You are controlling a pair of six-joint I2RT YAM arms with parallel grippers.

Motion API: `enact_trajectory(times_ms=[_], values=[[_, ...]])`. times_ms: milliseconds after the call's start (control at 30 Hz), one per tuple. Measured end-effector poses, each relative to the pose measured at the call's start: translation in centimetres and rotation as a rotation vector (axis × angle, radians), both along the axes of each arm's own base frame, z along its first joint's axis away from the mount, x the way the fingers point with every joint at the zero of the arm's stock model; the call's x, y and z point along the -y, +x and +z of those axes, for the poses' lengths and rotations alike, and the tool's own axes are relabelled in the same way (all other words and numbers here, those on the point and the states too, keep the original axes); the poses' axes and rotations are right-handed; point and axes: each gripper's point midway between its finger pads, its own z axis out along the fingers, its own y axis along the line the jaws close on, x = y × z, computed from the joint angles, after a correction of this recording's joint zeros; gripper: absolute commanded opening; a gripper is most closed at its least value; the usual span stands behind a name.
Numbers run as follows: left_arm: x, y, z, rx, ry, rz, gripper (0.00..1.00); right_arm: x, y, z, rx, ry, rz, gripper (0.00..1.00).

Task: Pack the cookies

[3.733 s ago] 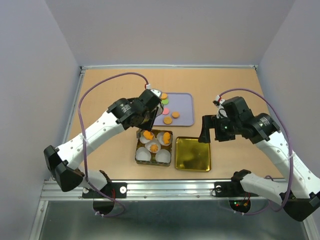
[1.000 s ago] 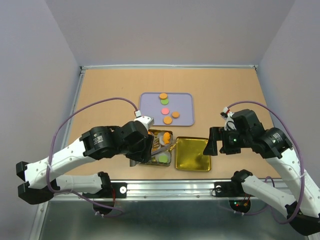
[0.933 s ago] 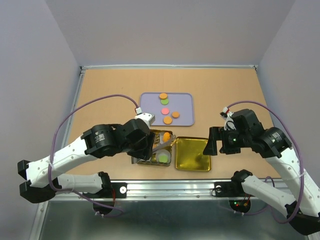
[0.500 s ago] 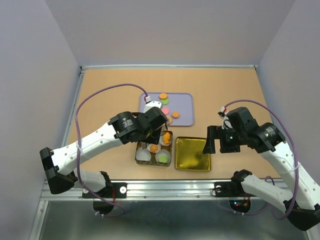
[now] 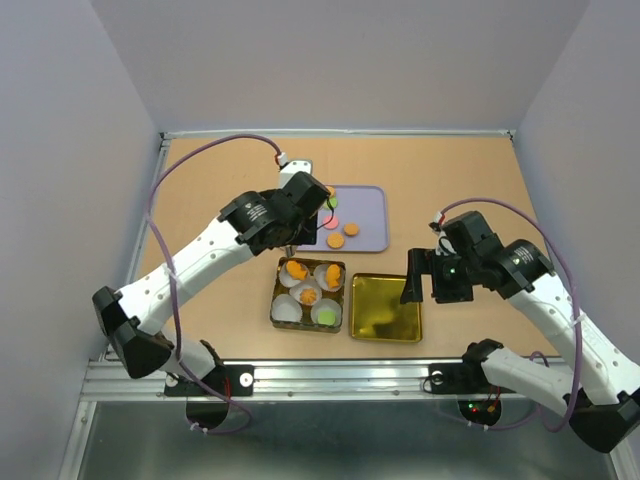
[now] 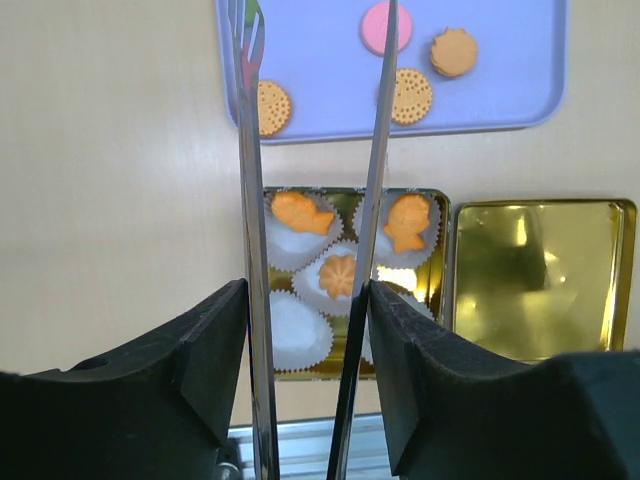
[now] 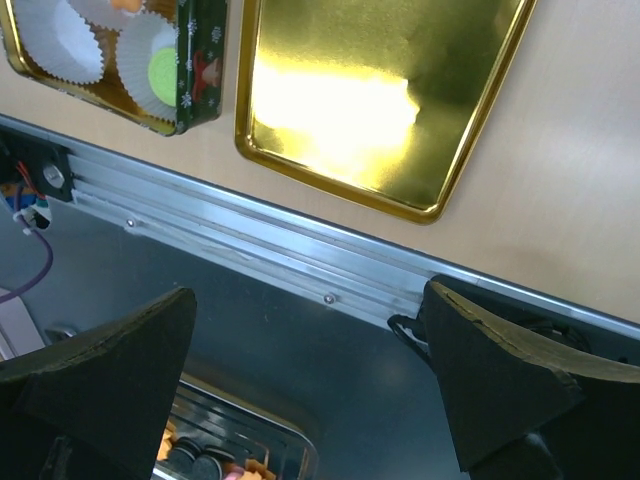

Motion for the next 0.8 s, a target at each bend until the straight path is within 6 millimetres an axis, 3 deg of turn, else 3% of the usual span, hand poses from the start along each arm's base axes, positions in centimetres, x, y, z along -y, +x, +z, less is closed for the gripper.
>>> enact_trajectory(times_ms=[300, 567, 800], values=[[3.0, 3.5, -5.0, -0.045, 0.116, -0.060, 0.60, -0.8, 1.0, -1.9, -0.039, -0.017, 0.002, 1.00], [4.5, 5.6, -6.8, -0.041, 0.135, -0.112, 0.60, -1.0, 1.8, -2.4, -0.039, -0.029, 0.001, 1.00], [5.7, 7.5, -10.4, -0.092, 0.204, -0.140, 0.60, -0.8, 2.1, -2.5, -0.027, -0.043, 0.003, 1.00]])
